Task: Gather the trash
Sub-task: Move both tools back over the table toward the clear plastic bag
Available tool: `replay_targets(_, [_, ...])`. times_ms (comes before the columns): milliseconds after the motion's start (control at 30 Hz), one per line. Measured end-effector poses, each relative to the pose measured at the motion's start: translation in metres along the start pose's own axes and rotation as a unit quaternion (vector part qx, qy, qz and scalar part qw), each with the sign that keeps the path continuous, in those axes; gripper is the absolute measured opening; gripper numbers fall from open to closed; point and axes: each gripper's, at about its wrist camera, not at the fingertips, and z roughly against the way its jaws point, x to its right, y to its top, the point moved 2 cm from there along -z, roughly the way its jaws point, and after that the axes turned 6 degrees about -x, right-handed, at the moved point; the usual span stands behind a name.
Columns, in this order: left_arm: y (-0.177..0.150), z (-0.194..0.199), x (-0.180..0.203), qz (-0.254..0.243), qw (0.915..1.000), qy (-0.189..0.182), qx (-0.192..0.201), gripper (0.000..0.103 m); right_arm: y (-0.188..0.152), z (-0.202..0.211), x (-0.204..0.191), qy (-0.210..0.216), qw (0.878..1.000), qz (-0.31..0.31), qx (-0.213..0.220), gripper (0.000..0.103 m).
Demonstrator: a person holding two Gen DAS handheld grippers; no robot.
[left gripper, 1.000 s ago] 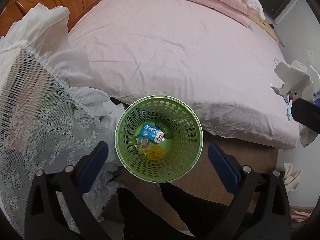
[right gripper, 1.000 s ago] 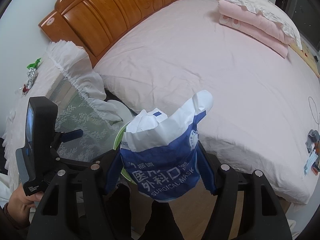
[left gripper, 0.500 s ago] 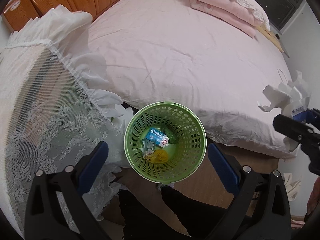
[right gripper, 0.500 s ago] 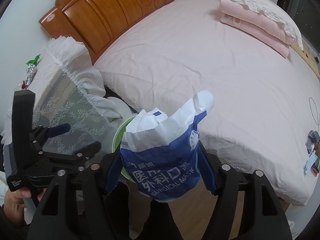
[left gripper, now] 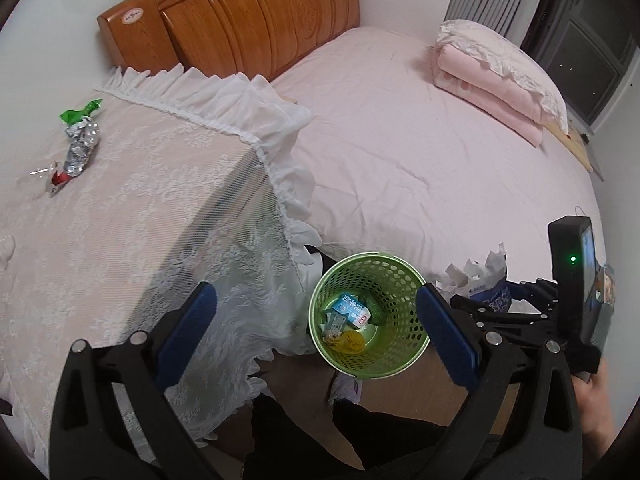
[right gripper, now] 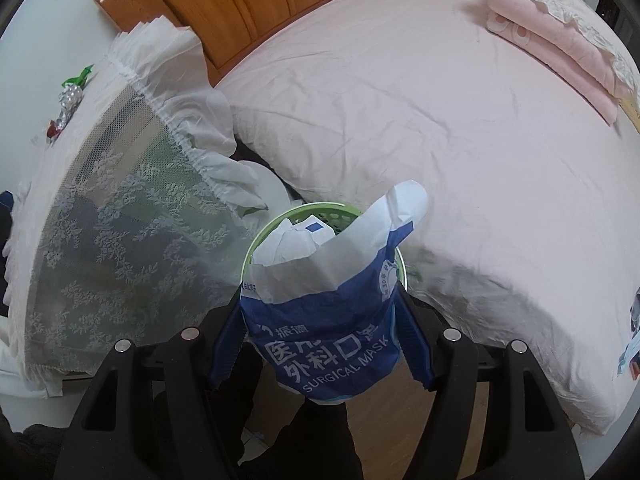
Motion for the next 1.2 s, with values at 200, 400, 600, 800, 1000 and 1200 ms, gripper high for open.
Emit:
replay_targets(200, [0.002, 0.009, -0.010, 0.006, 0.9999, 0.007, 0.005, 0.095, 0.001, -0.012, -0.013, -0.009, 1.000, 0.015, -0.007, 0.074])
replay_targets(400, [0.000, 0.011, -0.010, 0.006, 0.9999, 0.008, 0.007, 0.095, 0.005, -0.013, -0.020, -0.030, 0.999, 0.024, -0.008, 0.101])
replay_targets(600, [0.000, 0.008, -0.010, 0.008, 1.0000, 0.005, 0.001, 0.095, 0.008, -0.013, -0.017, -0.027, 0.999, 0.021, -0.012, 0.101])
replay_targets(800, [0.000, 0.010, -0.014, 0.015, 0.9998, 0.009, 0.006, 0.095, 0.011, -0.009, -0.020, -0.026, 0.999, 0.022, -0.011, 0.101])
replay_targets(1000, [0.006, 0.029, -0.042, 0.046, 0.9981, 0.027, 0.030, 0.095, 0.033, 0.025, -0.052, -0.013, 0.998, 0.052, 0.022, 0.101])
replay_targets(1200, [0.020, 0.067, -0.104, 0.087, 0.9912, 0.063, 0.077, 0.095, 0.070, 0.079, -0.117, 0.018, 0.989, 0.104, 0.101, 0.101])
